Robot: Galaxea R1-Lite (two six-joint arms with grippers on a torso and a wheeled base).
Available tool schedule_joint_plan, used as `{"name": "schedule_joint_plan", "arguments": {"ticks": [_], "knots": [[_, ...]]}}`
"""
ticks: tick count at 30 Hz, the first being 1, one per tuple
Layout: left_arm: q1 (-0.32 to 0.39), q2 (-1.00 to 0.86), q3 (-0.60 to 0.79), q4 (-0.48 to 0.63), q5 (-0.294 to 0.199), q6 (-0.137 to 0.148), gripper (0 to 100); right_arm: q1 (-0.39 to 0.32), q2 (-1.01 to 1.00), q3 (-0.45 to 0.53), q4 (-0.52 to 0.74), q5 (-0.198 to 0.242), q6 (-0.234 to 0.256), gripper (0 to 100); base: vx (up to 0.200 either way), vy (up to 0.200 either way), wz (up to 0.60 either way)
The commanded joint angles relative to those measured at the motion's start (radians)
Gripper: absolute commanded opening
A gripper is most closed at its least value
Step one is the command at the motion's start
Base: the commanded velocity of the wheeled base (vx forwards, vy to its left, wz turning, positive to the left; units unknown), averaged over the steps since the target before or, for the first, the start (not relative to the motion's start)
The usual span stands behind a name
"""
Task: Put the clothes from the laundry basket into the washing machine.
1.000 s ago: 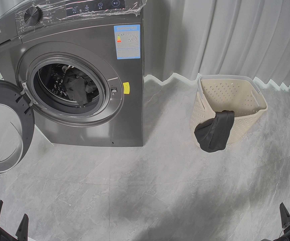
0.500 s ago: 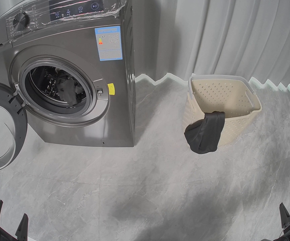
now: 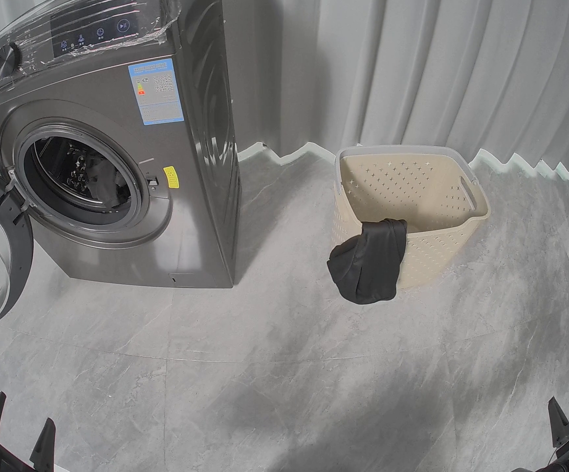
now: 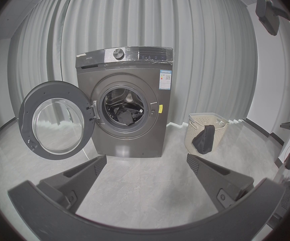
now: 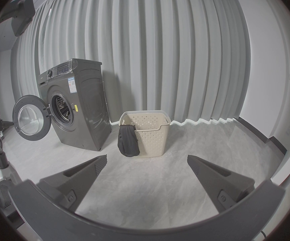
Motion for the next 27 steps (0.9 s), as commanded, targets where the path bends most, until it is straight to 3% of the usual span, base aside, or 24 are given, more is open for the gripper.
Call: {"name": "schedule_joint_plan", "arguments": {"ticks": [1,3,18,27], "knots": [[0.0,-0.013,0.015,0.0,0.0,0.002,100,0.0,-0.014,0.013,0.0,0.001,0.0,100,0.0,0.0,0.0],[0.0,-0.013,0.015,0.0,0.0,0.002,100,0.0,-0.014,0.013,0.0,0.001,0.0,100,0.0,0.0,0.0],[0.0,-0.013,0.016,0.0,-0.001,0.008,100,0.0,-0.014,0.013,0.0,0.001,0.0,100,0.0,-0.2,0.0],[0.0,-0.013,0.015,0.0,-0.003,0.005,100,0.0,-0.014,0.013,0.0,0.001,0.0,100,0.0,0.0,0.0]]}}
